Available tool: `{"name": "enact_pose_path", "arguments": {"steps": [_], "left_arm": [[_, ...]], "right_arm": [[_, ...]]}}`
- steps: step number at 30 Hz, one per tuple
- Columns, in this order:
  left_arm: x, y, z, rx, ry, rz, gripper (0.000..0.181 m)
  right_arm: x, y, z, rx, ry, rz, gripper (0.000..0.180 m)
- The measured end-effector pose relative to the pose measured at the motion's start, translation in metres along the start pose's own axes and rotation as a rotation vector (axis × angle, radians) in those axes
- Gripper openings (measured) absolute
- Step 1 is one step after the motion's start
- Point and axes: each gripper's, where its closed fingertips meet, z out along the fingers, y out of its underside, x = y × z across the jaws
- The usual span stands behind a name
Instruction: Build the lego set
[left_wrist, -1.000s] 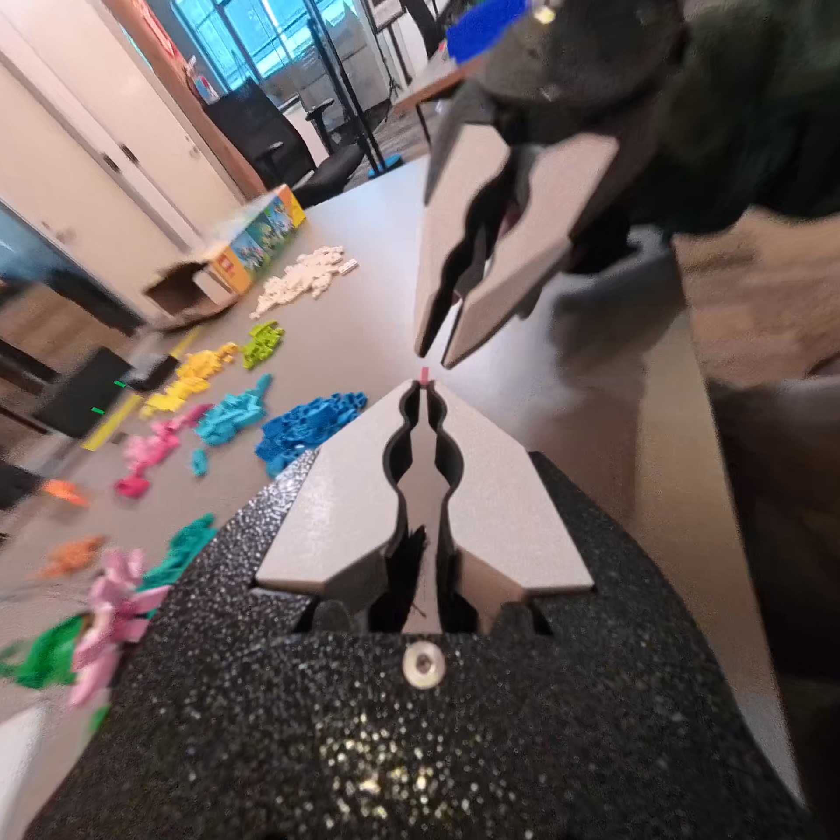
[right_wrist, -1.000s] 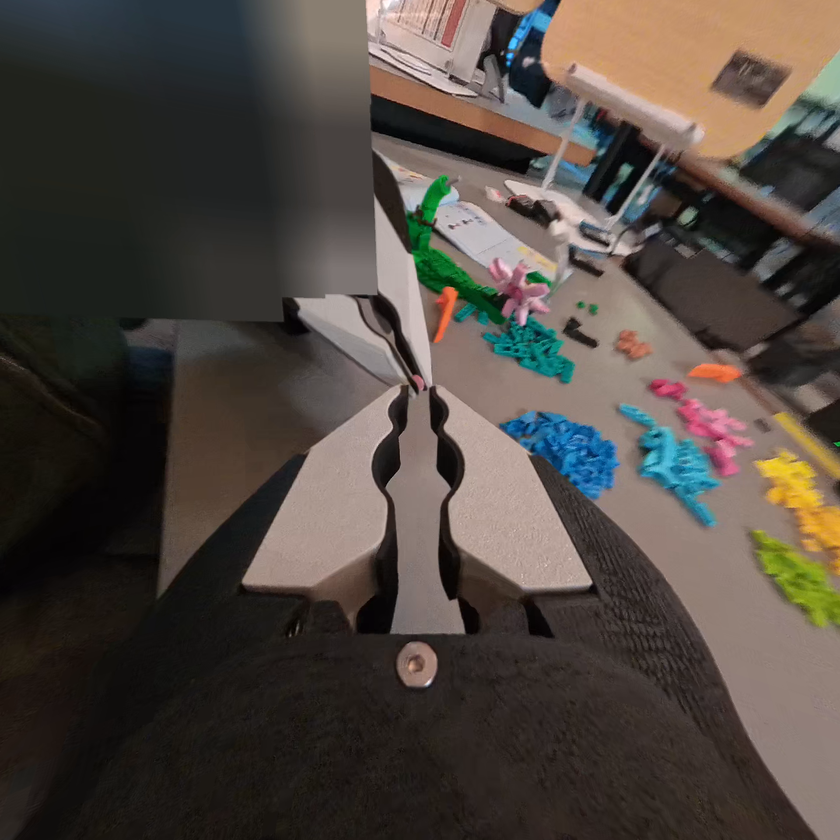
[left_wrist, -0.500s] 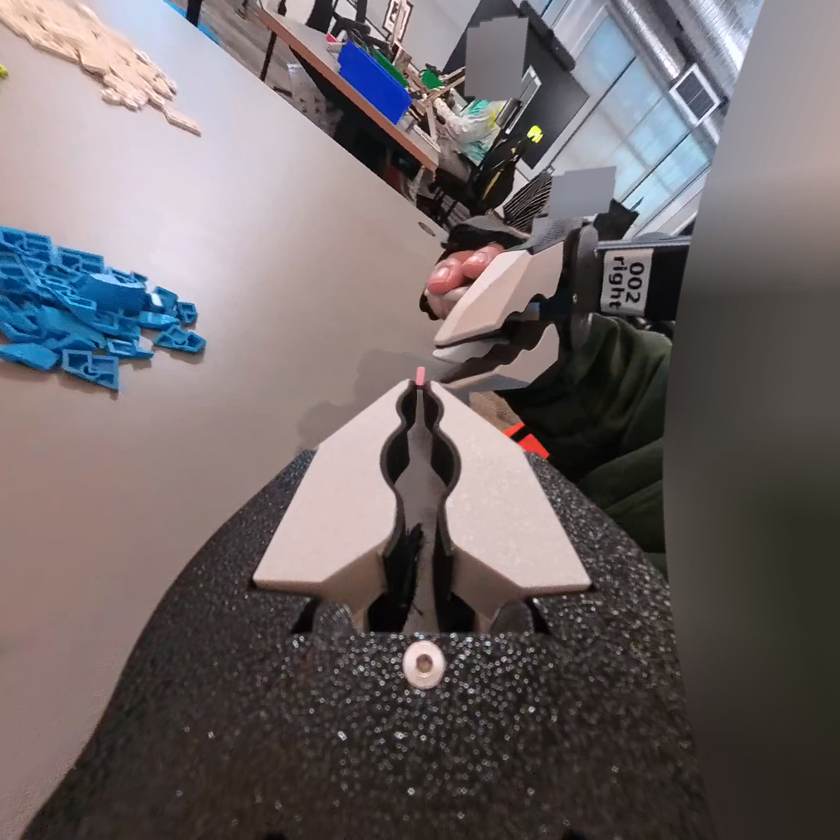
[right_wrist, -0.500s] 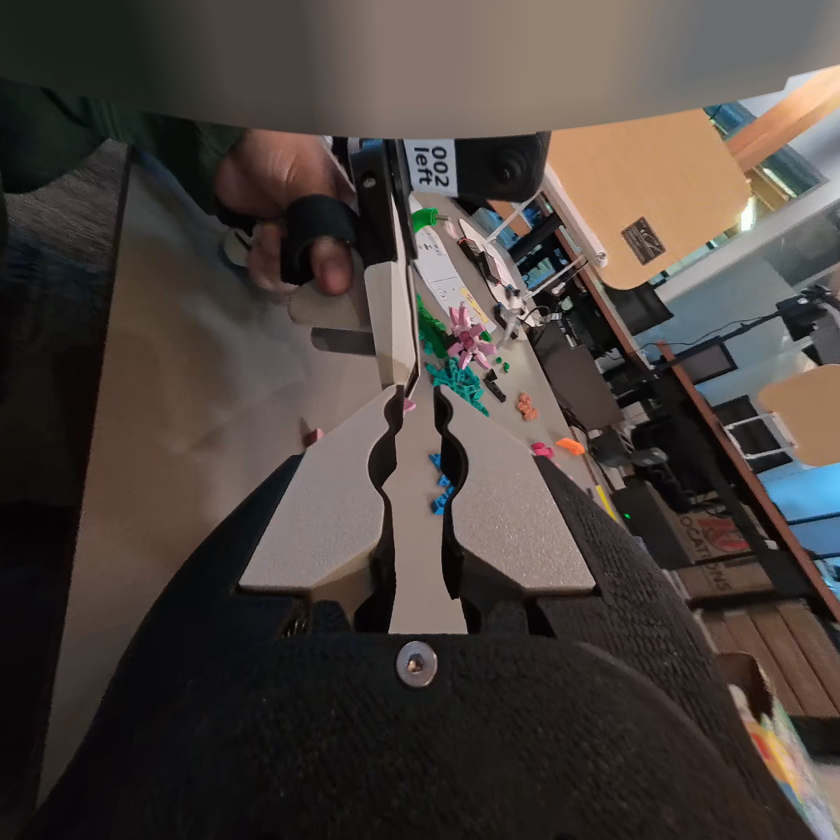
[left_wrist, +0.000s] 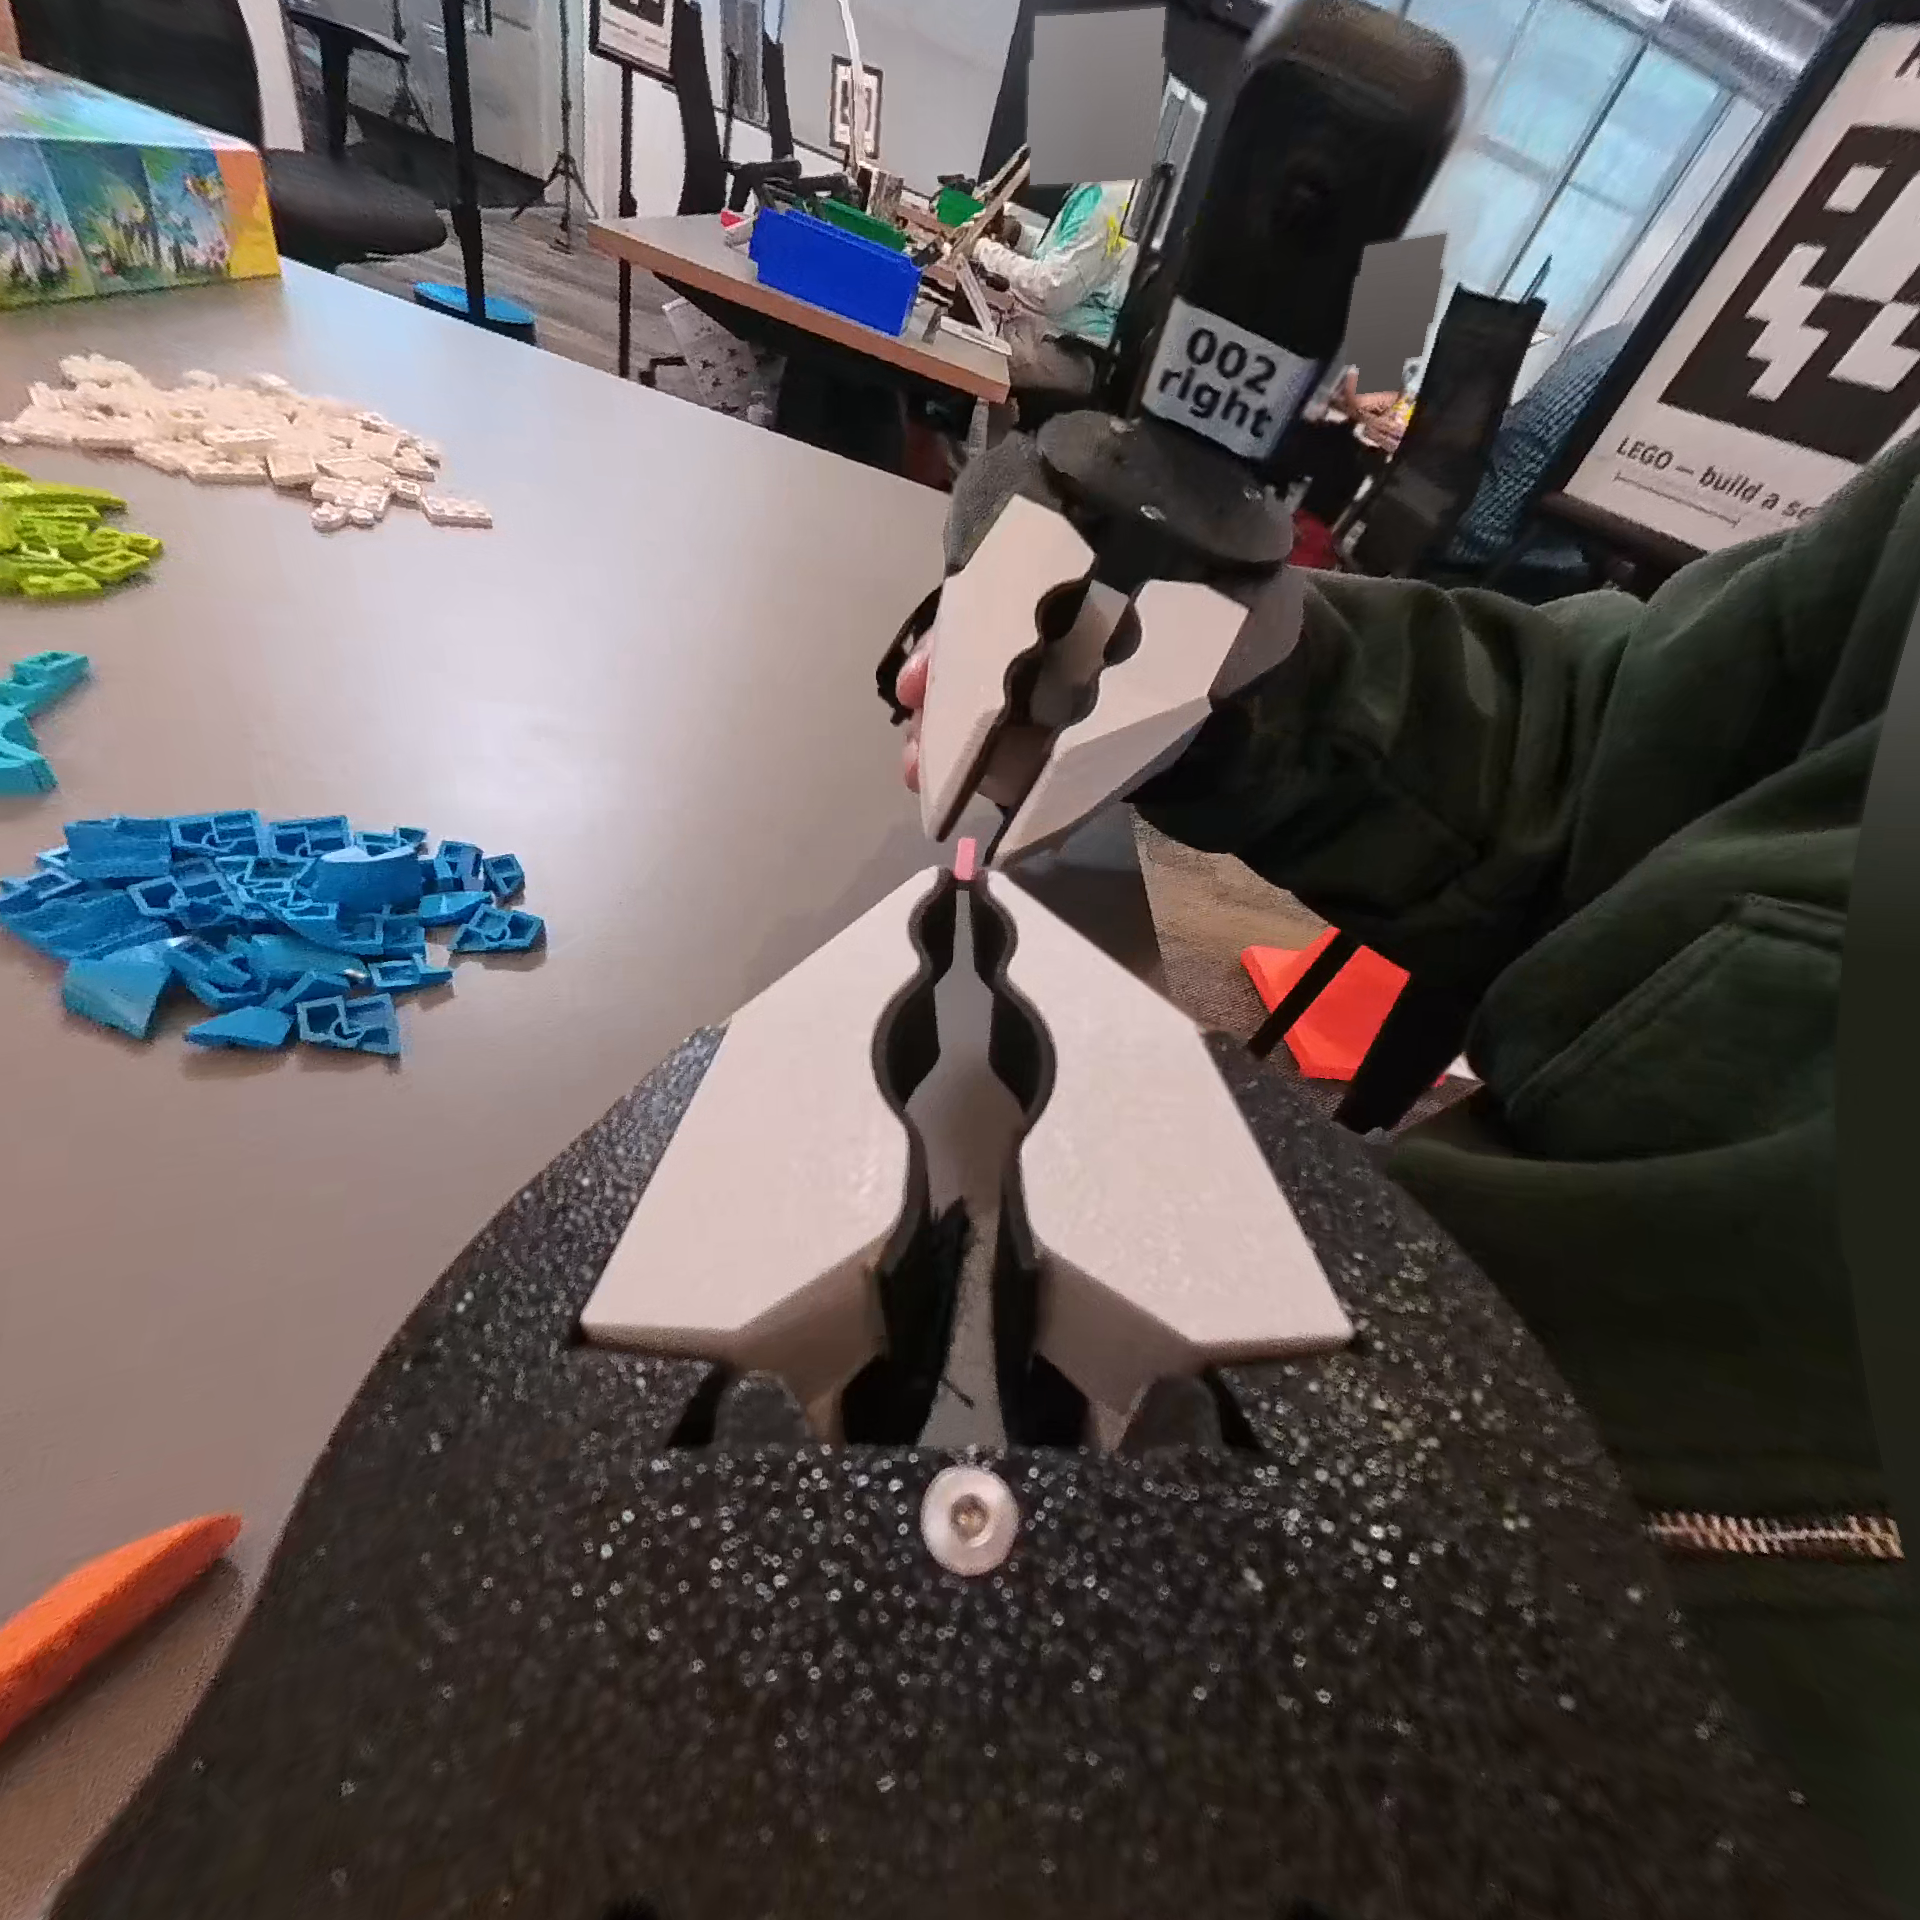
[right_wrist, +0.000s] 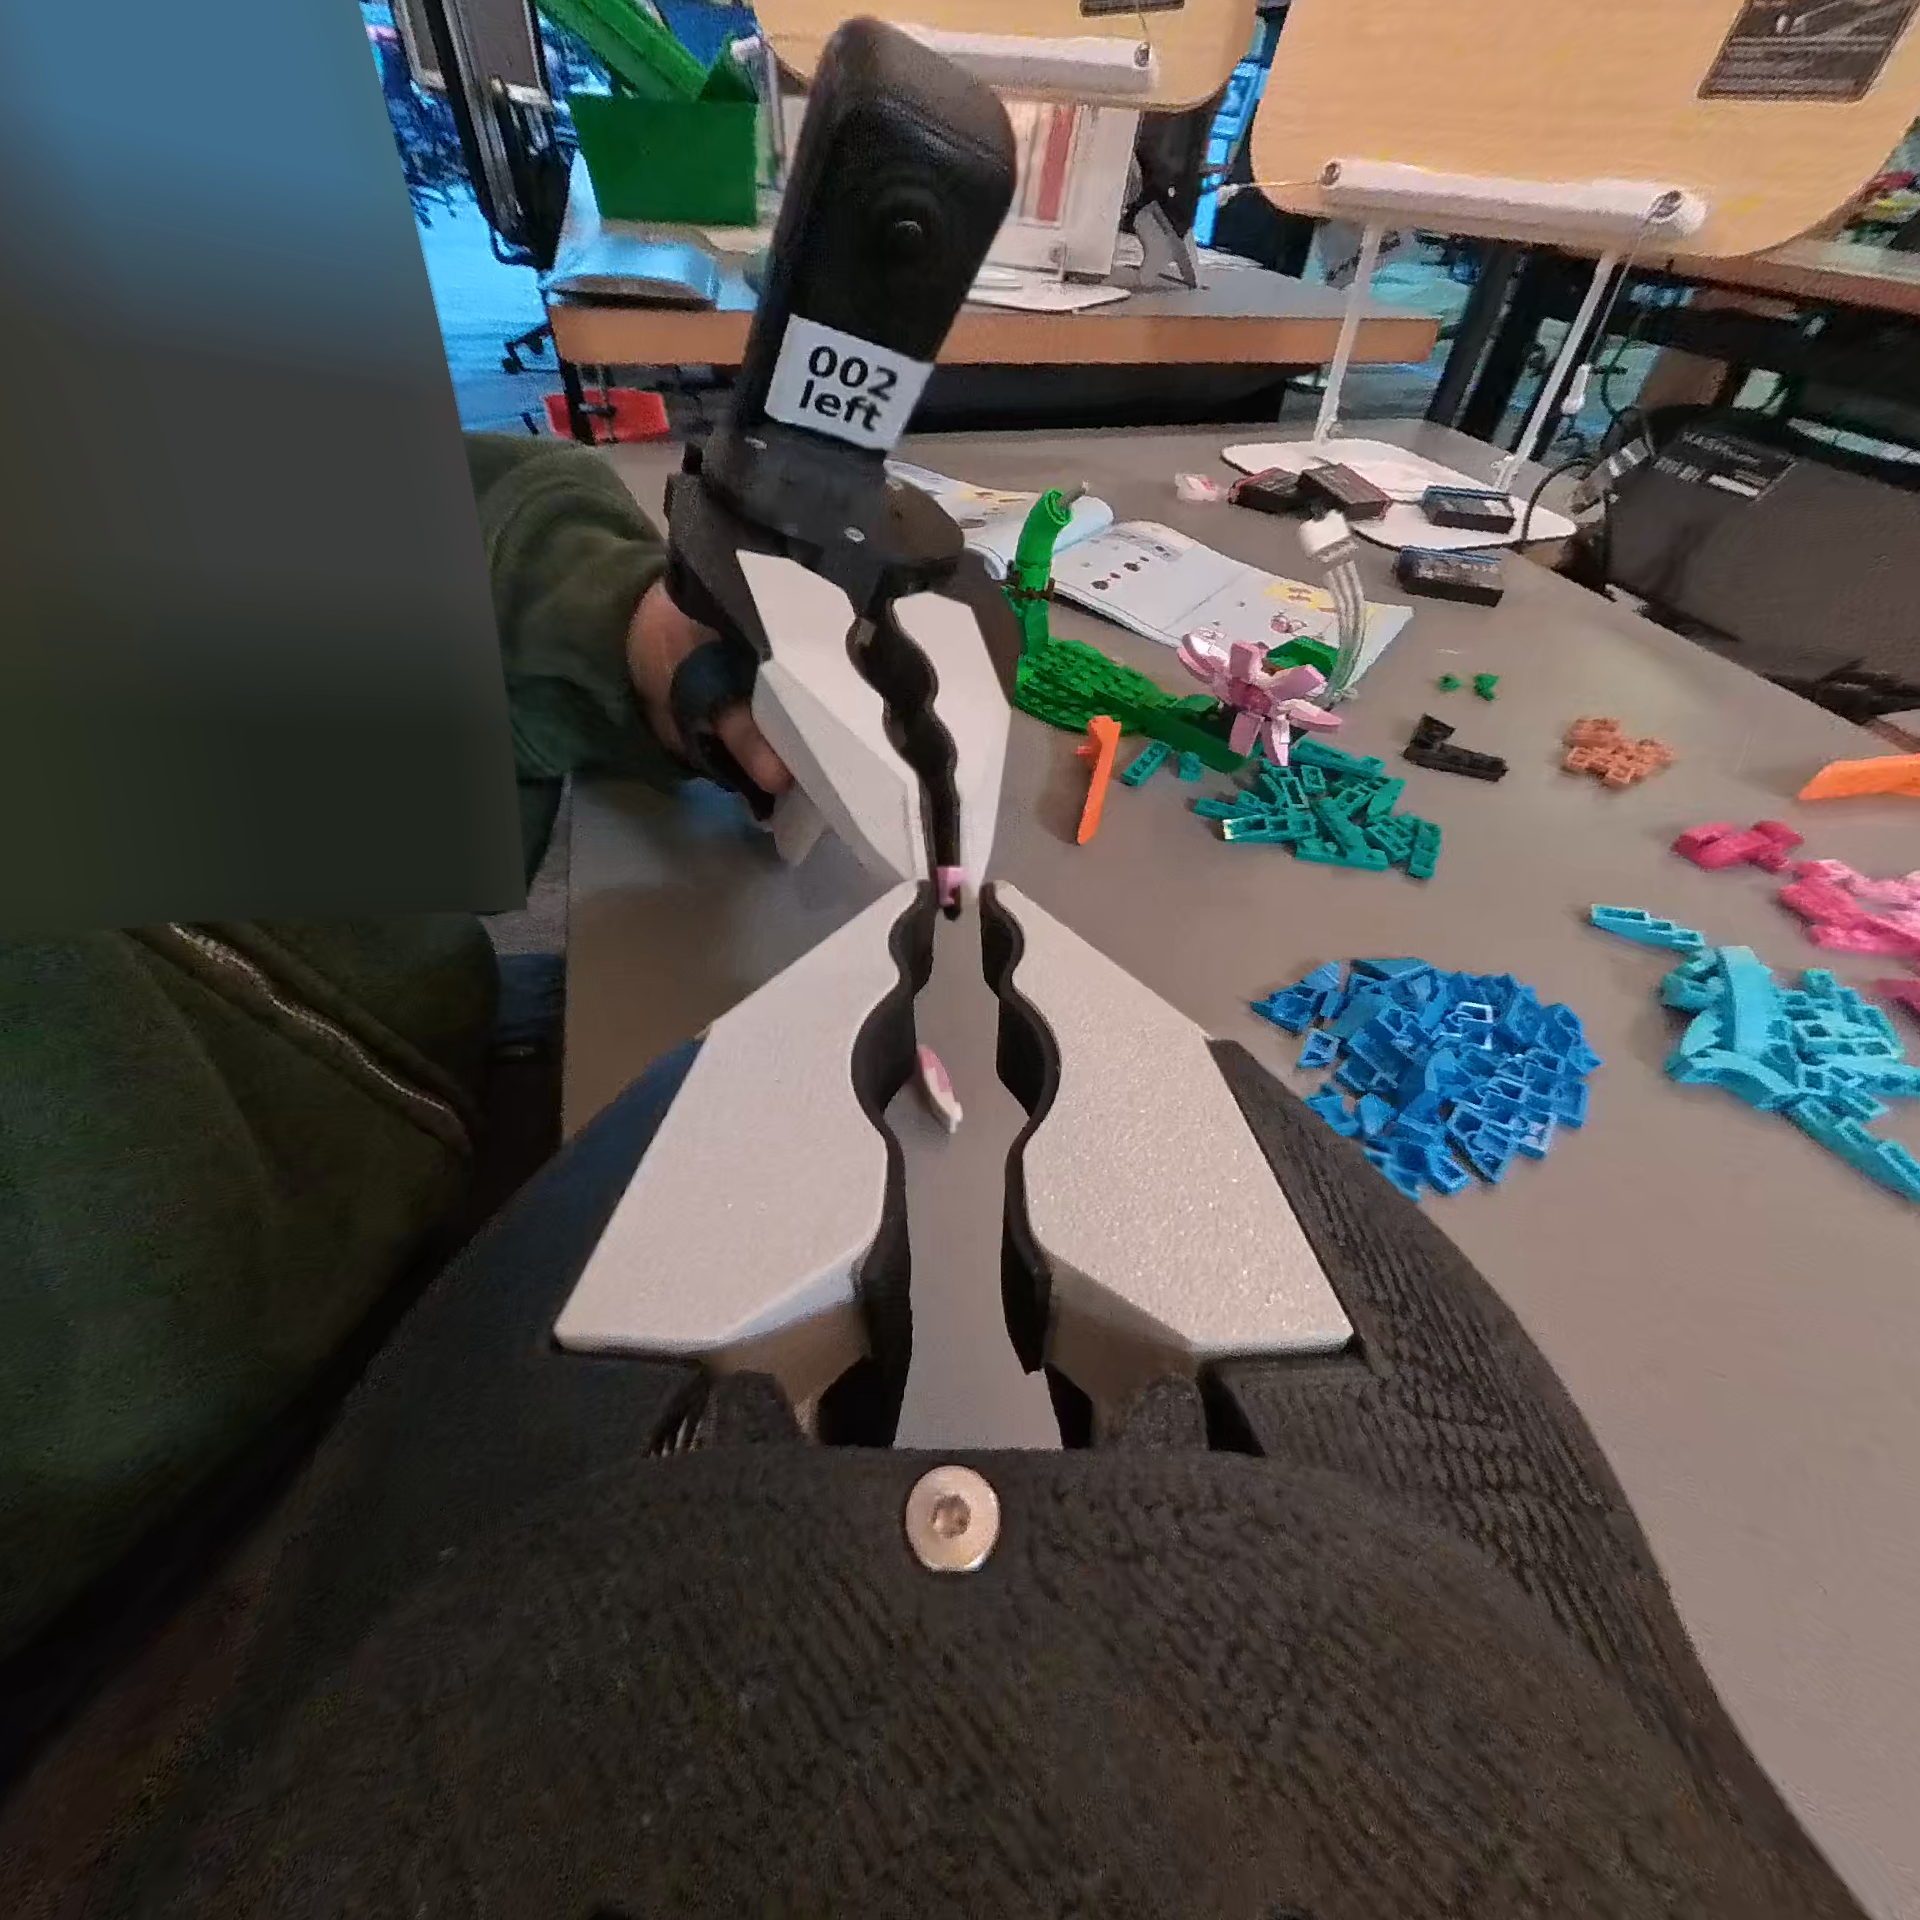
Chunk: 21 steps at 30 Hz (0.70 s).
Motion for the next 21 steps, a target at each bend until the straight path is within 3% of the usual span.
{"name": "enact_pose_path", "arguments": {"steps": [21], "left_arm": [[0.0060, 0.0063, 0.0041, -0.028, 0.029, 0.011, 0.001]], "right_arm": [[-0.0061, 0.0030, 0.0000, -0.020, -0.057, 0.034, 0.001]]}}
